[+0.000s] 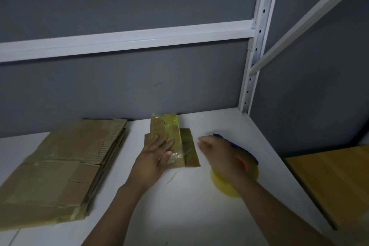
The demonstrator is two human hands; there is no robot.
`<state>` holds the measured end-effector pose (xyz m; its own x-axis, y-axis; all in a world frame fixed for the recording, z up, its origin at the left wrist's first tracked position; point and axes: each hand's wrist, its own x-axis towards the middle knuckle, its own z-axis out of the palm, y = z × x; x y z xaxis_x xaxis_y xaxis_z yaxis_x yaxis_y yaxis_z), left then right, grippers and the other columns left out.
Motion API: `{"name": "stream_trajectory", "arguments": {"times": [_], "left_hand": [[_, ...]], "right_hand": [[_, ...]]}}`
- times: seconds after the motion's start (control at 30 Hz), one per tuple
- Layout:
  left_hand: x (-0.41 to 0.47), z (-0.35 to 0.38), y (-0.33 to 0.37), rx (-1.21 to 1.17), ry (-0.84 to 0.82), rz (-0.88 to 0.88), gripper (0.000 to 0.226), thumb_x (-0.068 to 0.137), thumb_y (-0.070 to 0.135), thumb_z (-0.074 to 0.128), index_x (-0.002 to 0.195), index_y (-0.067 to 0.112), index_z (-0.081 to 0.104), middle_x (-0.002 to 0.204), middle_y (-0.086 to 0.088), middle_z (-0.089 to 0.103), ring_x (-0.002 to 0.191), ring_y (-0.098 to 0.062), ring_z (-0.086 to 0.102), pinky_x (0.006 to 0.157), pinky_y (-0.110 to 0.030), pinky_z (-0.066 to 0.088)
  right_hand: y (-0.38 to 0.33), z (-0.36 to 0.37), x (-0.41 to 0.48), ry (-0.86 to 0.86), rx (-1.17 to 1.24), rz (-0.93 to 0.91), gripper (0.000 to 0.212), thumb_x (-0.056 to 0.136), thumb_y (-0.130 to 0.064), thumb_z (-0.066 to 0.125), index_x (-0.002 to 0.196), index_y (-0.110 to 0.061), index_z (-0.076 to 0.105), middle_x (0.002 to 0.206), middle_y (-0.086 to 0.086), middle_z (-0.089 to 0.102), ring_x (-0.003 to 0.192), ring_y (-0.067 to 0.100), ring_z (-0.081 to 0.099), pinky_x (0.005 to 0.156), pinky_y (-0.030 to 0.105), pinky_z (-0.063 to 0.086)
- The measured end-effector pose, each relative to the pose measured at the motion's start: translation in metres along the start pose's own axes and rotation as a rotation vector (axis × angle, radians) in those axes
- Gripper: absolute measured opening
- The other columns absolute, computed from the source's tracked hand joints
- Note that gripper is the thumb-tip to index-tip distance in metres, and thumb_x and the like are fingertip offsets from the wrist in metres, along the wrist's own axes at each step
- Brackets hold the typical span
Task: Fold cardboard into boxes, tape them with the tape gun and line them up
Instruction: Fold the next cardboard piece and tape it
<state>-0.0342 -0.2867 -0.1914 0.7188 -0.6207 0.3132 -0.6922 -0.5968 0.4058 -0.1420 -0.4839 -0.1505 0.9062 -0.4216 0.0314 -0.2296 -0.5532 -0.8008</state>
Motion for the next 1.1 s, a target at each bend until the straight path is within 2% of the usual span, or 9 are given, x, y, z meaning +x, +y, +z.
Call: {"name": "stream_trajectory", "arguments": {"times": [0.2,0.33,0.43,0.53,0.7,0.77,0.9,1.0,1.1], "left_hand": [[-0.003,-0.008,-0.007,-0.080,-0.021,-0.030,0.079,0.080,0.083,0.015,0.137,0.039,0.048,0.143,0.027,0.029,0.140,0.002,0.017,0.110,-0.011,0.010],[-0.002,-0.009,-0.010,-0.076,-0.055,-0.042,0.079,0.079,0.084,0.012,0.137,0.043,0.046,0.142,0.031,0.027,0.140,0.006,0.015,0.106,-0.003,0.005],[-0.003,-0.007,-0.007,-0.033,-0.069,-0.021,0.078,0.081,0.080,0.011,0.139,0.041,0.045,0.144,0.029,0.024,0.139,0.007,0.011,0.101,0.002,0.000],[-0.004,-0.003,-0.008,-0.032,-0.062,0.010,0.086,0.081,0.082,0.004,0.141,0.036,0.045,0.147,0.023,0.025,0.141,0.003,0.011,0.107,-0.005,0.002],[-0.004,-0.005,-0.009,-0.014,-0.085,0.033,0.086,0.082,0.080,0.000,0.144,0.036,0.039,0.151,0.019,0.023,0.143,-0.002,0.009,0.111,-0.016,0.008],[-0.004,-0.007,-0.008,-0.031,-0.087,0.040,0.087,0.081,0.081,0.002,0.143,0.035,0.042,0.149,0.021,0.024,0.142,-0.002,0.012,0.112,-0.019,0.013],[-0.007,-0.017,-0.012,-0.259,-0.029,0.020,0.042,0.096,0.046,0.041,0.128,0.027,0.059,0.129,0.028,0.038,0.122,-0.009,0.047,0.101,-0.033,0.045],[-0.008,-0.033,-0.024,-0.199,-0.066,0.075,0.040,0.093,0.003,0.054,0.129,0.020,0.058,0.132,0.018,0.045,0.125,-0.010,0.047,0.104,-0.021,0.037],[-0.009,-0.037,-0.045,-0.139,-0.089,0.191,0.054,0.084,0.000,0.066,0.134,0.016,0.057,0.139,0.010,0.046,0.128,0.000,0.042,0.108,-0.010,0.029]], "right_hand": [[-0.019,0.034,0.010,-0.211,0.659,0.406,0.015,0.095,-0.027,0.058,0.091,-0.013,0.062,0.099,0.008,0.069,0.095,0.021,0.066,0.092,0.035,0.053],[-0.022,0.034,0.015,-0.143,0.782,0.490,0.012,0.093,-0.013,0.060,0.084,-0.005,0.060,0.070,0.007,0.062,0.064,0.017,0.060,0.059,0.026,0.055],[-0.019,0.045,0.016,-0.117,0.770,0.566,0.015,0.092,-0.009,0.060,0.078,-0.003,0.057,0.062,0.007,0.053,0.052,0.015,0.050,0.044,0.022,0.049],[-0.018,0.064,0.015,-0.085,0.599,0.543,0.025,0.097,-0.023,0.055,0.087,-0.001,0.059,0.063,0.009,0.057,0.053,0.018,0.056,0.053,0.030,0.056],[-0.019,0.069,0.013,-0.095,0.522,0.676,0.043,0.098,-0.030,0.050,0.132,-0.016,0.027,0.092,0.013,0.055,0.065,0.021,0.058,0.047,0.031,0.052],[-0.014,0.071,0.008,-0.089,0.400,0.496,0.053,0.099,-0.028,0.047,0.143,-0.030,0.017,0.106,0.011,0.057,0.076,0.024,0.061,0.046,0.026,0.051],[-0.010,0.070,0.004,0.027,0.053,-0.309,0.037,0.097,-0.011,0.048,0.133,-0.019,0.053,0.140,0.000,0.047,0.117,0.008,0.051,0.090,0.016,0.044],[0.000,0.052,0.017,-0.101,-0.287,-0.512,0.046,0.095,-0.010,0.053,0.140,-0.015,0.046,0.154,-0.002,0.031,0.138,0.015,0.031,0.112,0.025,0.027],[0.012,0.037,0.031,-0.218,-0.416,-0.586,0.058,0.093,-0.018,0.060,0.145,-0.020,0.037,0.153,-0.012,0.024,0.144,0.007,0.012,0.113,0.019,0.010]]}}
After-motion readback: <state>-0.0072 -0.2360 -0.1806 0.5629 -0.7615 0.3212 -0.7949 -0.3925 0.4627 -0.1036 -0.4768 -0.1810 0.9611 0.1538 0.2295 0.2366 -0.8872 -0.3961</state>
